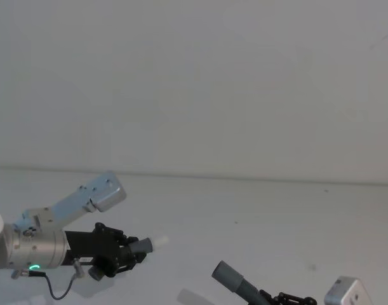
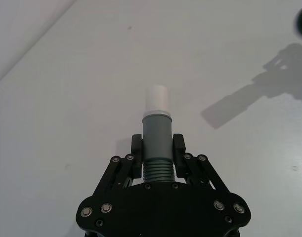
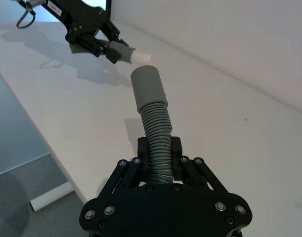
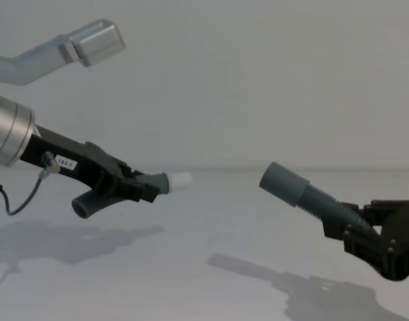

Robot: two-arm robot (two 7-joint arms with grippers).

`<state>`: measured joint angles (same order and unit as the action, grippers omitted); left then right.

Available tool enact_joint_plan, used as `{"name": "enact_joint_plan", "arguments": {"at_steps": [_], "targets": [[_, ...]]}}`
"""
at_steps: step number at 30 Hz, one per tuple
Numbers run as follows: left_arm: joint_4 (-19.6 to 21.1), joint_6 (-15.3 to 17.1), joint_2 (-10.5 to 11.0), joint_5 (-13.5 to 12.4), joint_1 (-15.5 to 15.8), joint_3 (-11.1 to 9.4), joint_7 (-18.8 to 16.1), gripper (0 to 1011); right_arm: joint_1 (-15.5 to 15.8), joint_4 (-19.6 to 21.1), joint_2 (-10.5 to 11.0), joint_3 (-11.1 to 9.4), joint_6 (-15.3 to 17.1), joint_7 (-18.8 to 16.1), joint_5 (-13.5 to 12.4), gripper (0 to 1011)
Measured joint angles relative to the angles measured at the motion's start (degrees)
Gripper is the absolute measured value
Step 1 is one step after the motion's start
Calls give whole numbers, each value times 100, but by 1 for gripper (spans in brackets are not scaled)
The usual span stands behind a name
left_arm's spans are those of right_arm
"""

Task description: Use both hands to pick up one end of the pipe from the table, align the ends, and insert them.

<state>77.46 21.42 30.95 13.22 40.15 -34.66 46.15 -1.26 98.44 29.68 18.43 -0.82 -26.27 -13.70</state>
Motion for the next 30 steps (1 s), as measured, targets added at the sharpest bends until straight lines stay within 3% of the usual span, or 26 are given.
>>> {"name": "enact_joint_plan", "arguments": {"at_steps": [16, 30], "targets": [[816, -218, 388, 347, -210, 40, 391, 325, 162, 128, 142, 26, -114, -13, -19, 232], [1192, -242, 595, 569, -246, 13, 678, 325, 133, 199, 386, 36, -511, -402, -172, 230]]}}
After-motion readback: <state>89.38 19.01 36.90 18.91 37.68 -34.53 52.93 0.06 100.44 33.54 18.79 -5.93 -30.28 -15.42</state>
